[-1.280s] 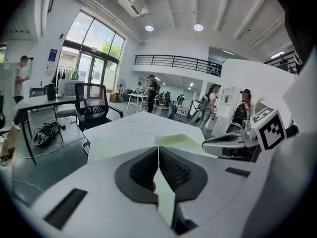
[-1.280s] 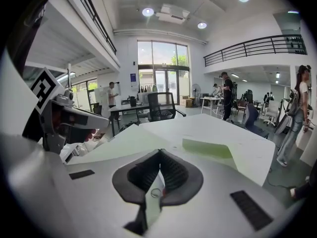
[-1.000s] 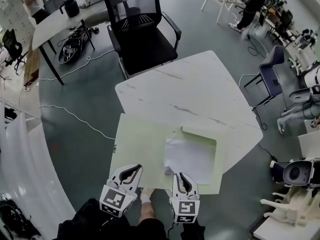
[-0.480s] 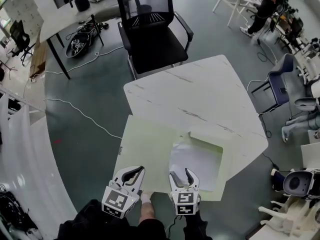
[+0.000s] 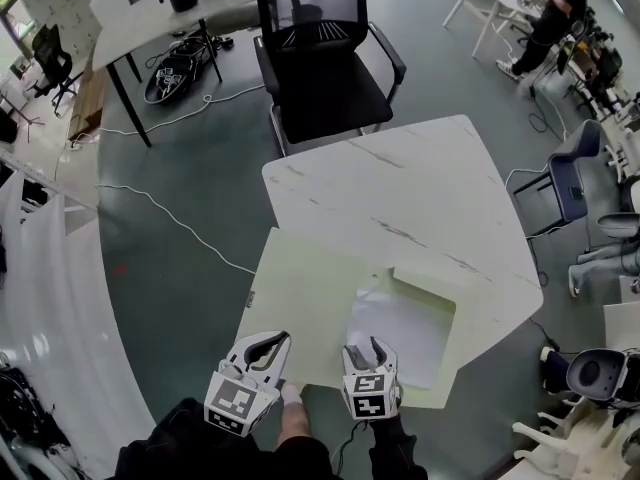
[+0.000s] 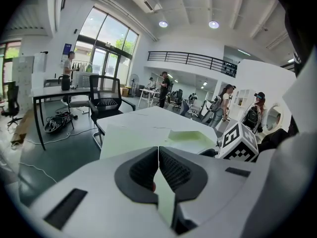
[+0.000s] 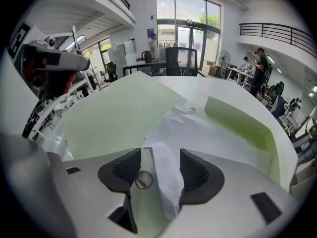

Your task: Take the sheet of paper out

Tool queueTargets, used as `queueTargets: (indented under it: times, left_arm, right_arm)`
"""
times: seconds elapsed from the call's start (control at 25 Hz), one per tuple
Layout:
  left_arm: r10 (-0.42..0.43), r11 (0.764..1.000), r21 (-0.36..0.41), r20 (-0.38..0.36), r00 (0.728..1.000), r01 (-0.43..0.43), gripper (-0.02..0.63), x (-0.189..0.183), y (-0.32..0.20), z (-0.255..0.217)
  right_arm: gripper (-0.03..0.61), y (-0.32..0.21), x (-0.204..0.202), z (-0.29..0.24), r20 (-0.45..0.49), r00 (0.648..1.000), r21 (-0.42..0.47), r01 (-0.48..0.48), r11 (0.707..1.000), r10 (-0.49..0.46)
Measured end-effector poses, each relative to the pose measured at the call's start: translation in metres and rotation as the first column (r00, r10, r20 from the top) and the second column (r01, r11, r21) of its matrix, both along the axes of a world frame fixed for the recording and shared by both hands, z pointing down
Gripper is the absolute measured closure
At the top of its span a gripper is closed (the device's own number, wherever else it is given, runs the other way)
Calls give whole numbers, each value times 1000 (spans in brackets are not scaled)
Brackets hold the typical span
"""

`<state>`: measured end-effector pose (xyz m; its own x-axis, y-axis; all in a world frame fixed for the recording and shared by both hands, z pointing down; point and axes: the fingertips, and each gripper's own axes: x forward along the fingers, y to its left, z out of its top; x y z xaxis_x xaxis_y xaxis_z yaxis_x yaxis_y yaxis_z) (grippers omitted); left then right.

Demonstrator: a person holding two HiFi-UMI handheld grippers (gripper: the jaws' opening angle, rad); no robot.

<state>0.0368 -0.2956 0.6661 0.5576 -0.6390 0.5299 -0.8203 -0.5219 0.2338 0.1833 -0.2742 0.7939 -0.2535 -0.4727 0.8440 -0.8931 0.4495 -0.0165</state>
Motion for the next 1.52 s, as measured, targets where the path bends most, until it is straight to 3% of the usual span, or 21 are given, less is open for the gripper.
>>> queueTargets:
  times: [0.36,0.48,0.8,1.08,1.52]
  left_arm:
    - [-7,1000,5,-1,1000,7,589,-4,2,-5]
    - [-8,1000,4,-4,1000,8,589,-3,5,-6]
    - [-14,1000,17,0,1000,14,589,-12,14,-13]
    - [-21,998,61,1,1000,21,589,-24,26,-38]
    - [36,981,192,-27,999,-30,589,-29,50,-120]
  right_arm:
    - [512,2,-1,-2,-37,999,5,5,1000,-4]
    - [552,2,3,-4,-51,999,18,-7,1000,8]
    - [555,3,4,-12,-48,998,52,-30,998,33]
    - [557,9,2,-52,-14,997,132,-71,989,74]
    - [557,24,-6,-173,78,983,339,-184,923,167]
